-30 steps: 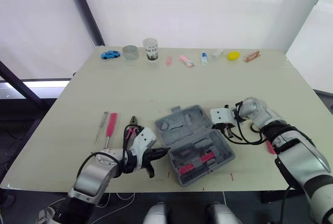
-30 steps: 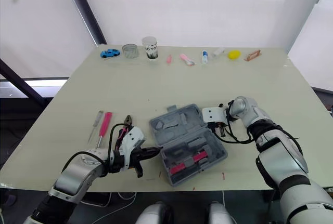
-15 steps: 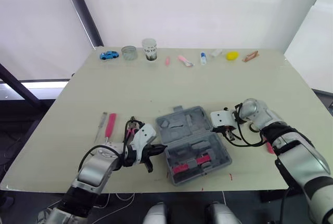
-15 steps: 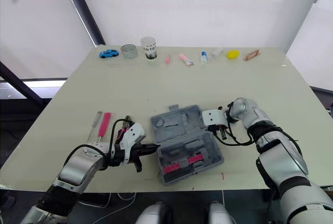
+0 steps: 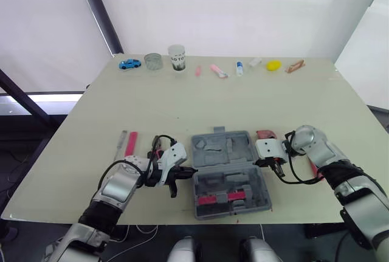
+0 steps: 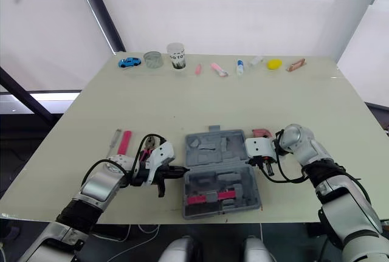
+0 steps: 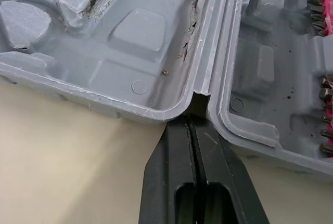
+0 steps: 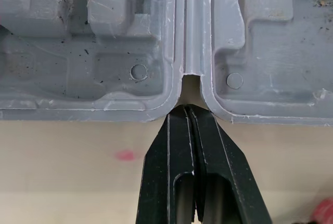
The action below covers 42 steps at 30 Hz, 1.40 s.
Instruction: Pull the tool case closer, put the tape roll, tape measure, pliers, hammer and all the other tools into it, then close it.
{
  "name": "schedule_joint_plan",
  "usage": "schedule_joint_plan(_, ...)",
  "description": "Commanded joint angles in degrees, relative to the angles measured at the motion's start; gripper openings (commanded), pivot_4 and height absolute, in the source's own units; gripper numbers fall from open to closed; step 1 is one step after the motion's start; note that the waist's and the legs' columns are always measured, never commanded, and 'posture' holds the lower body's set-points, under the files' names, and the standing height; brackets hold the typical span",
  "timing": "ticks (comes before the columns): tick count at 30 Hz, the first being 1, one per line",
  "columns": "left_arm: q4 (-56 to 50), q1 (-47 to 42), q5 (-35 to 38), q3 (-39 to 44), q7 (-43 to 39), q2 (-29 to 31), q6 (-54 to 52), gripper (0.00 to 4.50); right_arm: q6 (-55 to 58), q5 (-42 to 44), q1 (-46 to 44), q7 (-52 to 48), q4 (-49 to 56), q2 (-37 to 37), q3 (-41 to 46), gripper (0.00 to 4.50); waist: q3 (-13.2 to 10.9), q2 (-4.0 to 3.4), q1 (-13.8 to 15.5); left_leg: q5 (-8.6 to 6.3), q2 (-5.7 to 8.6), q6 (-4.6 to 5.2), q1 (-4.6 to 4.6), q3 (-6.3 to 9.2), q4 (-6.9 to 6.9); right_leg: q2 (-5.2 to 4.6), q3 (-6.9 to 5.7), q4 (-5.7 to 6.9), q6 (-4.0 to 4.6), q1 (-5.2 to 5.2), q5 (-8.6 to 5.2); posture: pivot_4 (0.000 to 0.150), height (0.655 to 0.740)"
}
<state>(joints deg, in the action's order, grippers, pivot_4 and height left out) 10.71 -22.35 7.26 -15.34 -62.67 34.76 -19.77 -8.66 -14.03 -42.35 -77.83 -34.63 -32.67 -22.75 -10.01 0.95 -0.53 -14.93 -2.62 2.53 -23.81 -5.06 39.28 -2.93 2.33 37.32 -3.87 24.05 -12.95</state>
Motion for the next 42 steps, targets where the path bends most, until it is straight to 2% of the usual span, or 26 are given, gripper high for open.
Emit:
schedule_joint_plan(1,0.35,-1.49,-0.69,-2.15,-1.81,-1.91,3.10,0.00,2.26,2.01,2.46,-1.03,4.76,-0.98,0.70,0.02,0.00,0.00,0.02,0.00,0.00,0.00,0.00,0.00,0.00,0.00,0.00,-0.01,0.00,0.00,0.00,0.150,0.7400)
schedule_joint_plan(13,4.50,-3.41,-2.90,-2.72,-3.94,-4.32,6.36,0.00,7.76,4.19,8.48,-0.49,12.99,-5.06,2.71,0.02,0.01,0.01,0.31,-0.09,0.04,0.16,0.00,0.06,0.06,0.00,-0.01,-0.01,-0.01,-0.06,0.00,0.150,0.7400)
schedule_joint_plan(24,5.96,-3.45,-4.07,-2.70,-4.89,-5.12,7.80,0.00,9.47,4.83,9.66,-0.16,15.16,-5.53,2.38,0.02,0.02,0.02,0.28,-0.09,0.04,0.17,0.00,0.08,0.07,0.00,-0.01,-0.01,-0.01,-0.06,0.00,0.150,0.7400)
schedule_joint_plan(42,-2.33,3.00,-3.47,-3.08,-5.23,-3.30,4.24,0.00,13.86,6.82,14.29,-1.43,22.35,-6.97,1.80,0.02,0.05,0.03,-0.08,-0.10,0.03,0.18,0.04,0.10,0.07,0.00,-0.01,-0.01,-0.01,-0.08,-0.01,0.150,0.7400)
